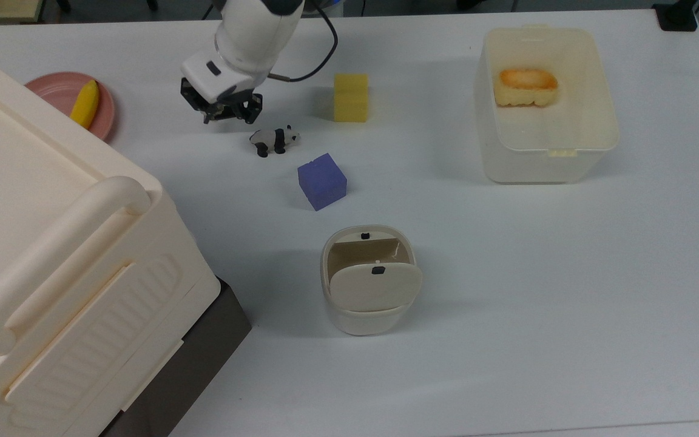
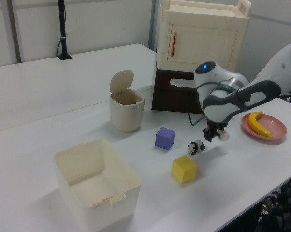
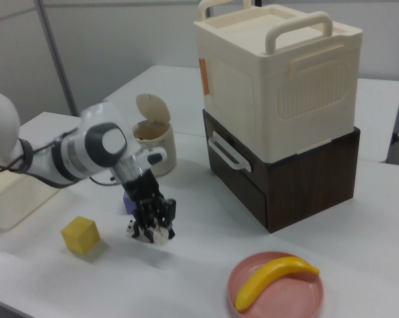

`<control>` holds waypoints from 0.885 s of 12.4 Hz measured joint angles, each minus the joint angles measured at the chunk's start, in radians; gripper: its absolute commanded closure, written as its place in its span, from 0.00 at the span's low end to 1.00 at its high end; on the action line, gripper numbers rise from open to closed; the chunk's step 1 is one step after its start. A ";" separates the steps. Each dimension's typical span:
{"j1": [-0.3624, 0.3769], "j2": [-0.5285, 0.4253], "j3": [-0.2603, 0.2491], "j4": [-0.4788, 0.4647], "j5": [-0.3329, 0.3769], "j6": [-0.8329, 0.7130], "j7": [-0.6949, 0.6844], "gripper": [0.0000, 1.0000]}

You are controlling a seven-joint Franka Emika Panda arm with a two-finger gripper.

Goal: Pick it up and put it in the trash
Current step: 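Lift the white figurine and carry it toward the trash bin, then position the held figurine above the trash bin's lid opening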

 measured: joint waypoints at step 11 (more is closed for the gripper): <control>0.003 -0.022 0.066 0.440 0.407 -0.056 -0.116 1.00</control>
